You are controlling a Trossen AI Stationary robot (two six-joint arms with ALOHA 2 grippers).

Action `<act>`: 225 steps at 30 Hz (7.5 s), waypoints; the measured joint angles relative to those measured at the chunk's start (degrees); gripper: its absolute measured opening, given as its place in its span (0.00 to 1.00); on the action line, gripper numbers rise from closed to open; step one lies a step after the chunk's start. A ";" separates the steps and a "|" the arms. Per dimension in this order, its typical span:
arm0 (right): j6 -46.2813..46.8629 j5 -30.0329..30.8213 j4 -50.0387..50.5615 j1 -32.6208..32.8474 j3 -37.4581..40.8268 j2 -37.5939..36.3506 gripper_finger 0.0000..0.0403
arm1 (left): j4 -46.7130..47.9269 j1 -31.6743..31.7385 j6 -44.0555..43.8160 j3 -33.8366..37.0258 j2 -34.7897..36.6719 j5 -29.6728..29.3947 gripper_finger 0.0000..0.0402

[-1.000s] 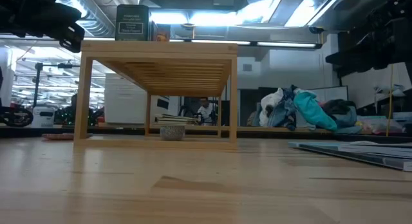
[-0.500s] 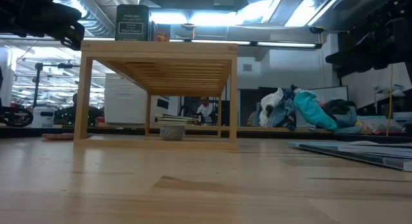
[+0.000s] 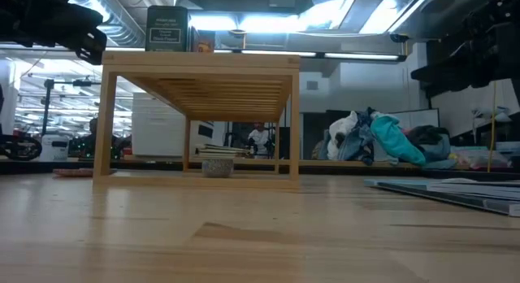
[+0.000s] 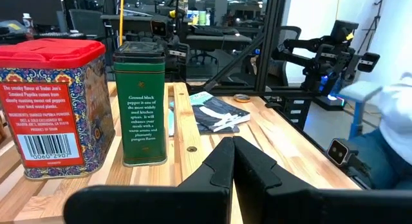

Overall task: Shelf spices
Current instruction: Remove the orange seasoning pack from the shelf

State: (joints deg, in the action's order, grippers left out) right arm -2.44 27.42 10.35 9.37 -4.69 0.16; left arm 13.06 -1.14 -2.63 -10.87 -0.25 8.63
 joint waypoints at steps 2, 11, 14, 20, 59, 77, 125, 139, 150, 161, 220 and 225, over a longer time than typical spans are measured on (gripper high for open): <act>0.00 -0.01 0.01 -0.02 -0.01 -0.01 0.01 | -0.05 0.01 -0.39 0.00 -0.01 -0.33 0.00; 0.00 -0.02 0.00 -0.01 -0.01 -0.02 0.01 | -0.27 0.02 5.34 0.00 0.00 -0.59 0.00; 0.00 -0.01 0.00 -0.01 -0.01 -0.02 0.01 | -0.53 0.02 6.64 0.00 -0.01 -0.60 0.00; 0.00 -0.02 0.00 -0.01 0.00 0.00 0.01 | -0.65 0.02 11.12 0.00 -0.04 -3.38 0.00; 0.00 -0.01 0.00 -0.01 -0.02 -0.01 0.01 | -5.80 0.04 -0.44 0.00 -0.07 -15.02 0.40; 0.00 0.00 0.00 -0.02 -0.02 0.00 0.01 | -5.99 0.06 -2.03 0.00 -0.07 -15.05 0.40; 0.63 -1.03 -49.20 -0.01 0.04 30.60 0.01 | -5.95 0.06 -3.39 0.00 -0.07 -15.26 0.40; 2.16 -6.72 -58.83 0.00 -0.06 39.23 0.01 | -5.94 0.05 -3.39 0.00 -0.07 -15.27 0.40; 2.04 -4.92 -55.49 -0.02 -9.90 50.27 0.30 | -5.95 0.04 -3.39 0.00 -0.07 -15.29 0.40; -4.35 -6.35 -42.35 -5.48 -32.49 69.36 0.45 | -5.85 0.06 -3.39 0.00 -0.07 -15.29 0.40; -4.50 -35.93 -28.39 -24.62 -74.51 106.07 0.45 | 24.10 0.06 -7.15 0.00 -0.07 -15.26 0.40; -3.84 -34.25 -28.21 -24.39 -74.49 106.07 0.45 | 24.08 0.05 -7.08 0.00 -0.07 -15.27 0.40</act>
State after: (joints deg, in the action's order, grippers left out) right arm -6.28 -6.84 -17.86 -15.03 -79.18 106.24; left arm 37.15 -1.10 -9.72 -10.87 -0.32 -6.64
